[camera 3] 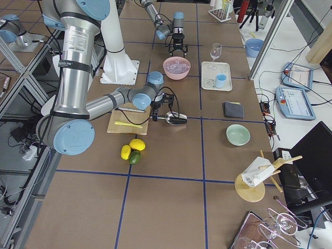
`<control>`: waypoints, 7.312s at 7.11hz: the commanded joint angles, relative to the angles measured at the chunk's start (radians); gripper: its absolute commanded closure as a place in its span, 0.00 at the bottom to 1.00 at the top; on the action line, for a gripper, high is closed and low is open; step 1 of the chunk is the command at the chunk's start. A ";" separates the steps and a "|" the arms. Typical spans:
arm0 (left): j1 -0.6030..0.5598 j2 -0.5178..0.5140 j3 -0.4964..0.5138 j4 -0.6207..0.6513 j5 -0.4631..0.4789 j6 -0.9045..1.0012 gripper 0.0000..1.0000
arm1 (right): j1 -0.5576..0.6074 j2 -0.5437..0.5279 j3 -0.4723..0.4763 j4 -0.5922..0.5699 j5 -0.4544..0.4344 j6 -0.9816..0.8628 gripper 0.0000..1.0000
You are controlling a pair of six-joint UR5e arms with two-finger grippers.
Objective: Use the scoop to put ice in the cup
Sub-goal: 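Grasp the metal scoop handle with the right gripper while the left holds the bowl, then lift the metal scoop with the right gripper and carry it toward the bowl, then dip the scoop into the ice cubes and scoop them with the right gripper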
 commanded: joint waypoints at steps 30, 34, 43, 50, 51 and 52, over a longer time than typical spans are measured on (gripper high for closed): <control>0.003 -0.052 0.031 0.002 0.000 -0.075 0.00 | -0.110 1.114 -0.133 -1.532 -0.169 -1.154 1.00; 0.003 -0.052 0.031 0.000 0.000 -0.074 0.00 | -0.115 1.167 -0.209 -1.653 -0.169 -1.154 1.00; 0.003 -0.052 0.031 0.000 0.000 -0.074 0.00 | -0.169 1.222 -0.445 -1.406 -0.193 -1.138 1.00; 0.003 -0.052 0.031 0.000 0.000 -0.074 0.00 | -0.167 1.006 -0.246 -1.180 -0.207 -1.134 1.00; 0.003 -0.052 0.031 0.000 0.000 -0.074 0.00 | -0.164 0.969 -0.214 -1.128 -0.207 -1.132 1.00; 0.003 -0.052 0.031 0.000 0.000 -0.074 0.00 | -0.161 0.963 -0.213 -1.091 -0.207 -1.132 1.00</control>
